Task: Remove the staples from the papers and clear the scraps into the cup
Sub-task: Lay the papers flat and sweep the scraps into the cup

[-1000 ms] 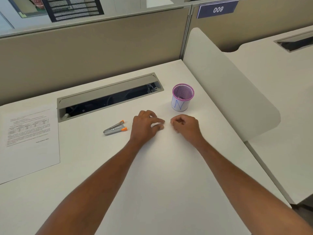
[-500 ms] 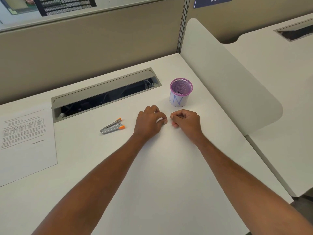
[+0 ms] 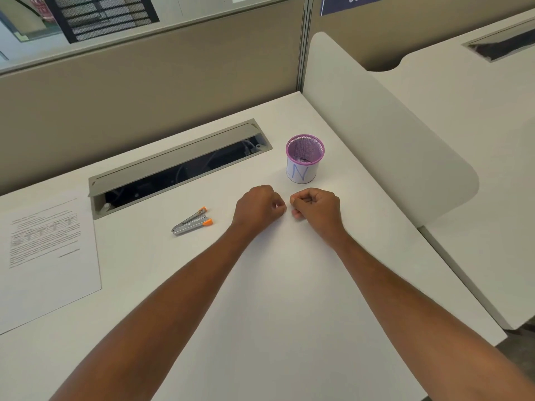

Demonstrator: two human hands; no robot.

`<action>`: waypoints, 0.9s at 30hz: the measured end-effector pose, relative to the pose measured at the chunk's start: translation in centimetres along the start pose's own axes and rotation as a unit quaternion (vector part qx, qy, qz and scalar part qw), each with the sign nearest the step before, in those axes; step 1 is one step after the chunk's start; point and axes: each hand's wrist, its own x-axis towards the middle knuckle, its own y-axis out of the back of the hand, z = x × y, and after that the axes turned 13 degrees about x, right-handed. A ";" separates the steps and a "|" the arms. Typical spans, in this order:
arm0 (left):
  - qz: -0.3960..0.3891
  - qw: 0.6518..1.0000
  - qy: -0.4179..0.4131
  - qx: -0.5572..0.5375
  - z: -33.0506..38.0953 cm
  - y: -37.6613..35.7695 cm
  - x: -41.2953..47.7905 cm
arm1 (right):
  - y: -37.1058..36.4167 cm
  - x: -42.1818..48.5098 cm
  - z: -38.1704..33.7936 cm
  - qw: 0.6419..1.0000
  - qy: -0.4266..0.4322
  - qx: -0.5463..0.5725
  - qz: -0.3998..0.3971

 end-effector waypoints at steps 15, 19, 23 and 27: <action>0.008 0.999 -0.026 -0.025 -0.8 -1.7 -0.4 | -0.1 0.0 0.3 1.000 0.012 0.007 0.017; 0.017 0.988 0.042 -0.147 -0.3 0.0 0.0 | -0.1 0.1 0.1 1.000 0.005 0.004 0.011; 0.089 0.967 0.060 -0.231 1.8 3.3 2.0 | 0.0 -0.1 -0.1 1.000 0.006 -0.001 -0.009; 0.101 0.960 0.061 -0.255 4.2 5.4 5.8 | 0.2 -0.4 -0.4 1.000 0.006 0.000 -0.022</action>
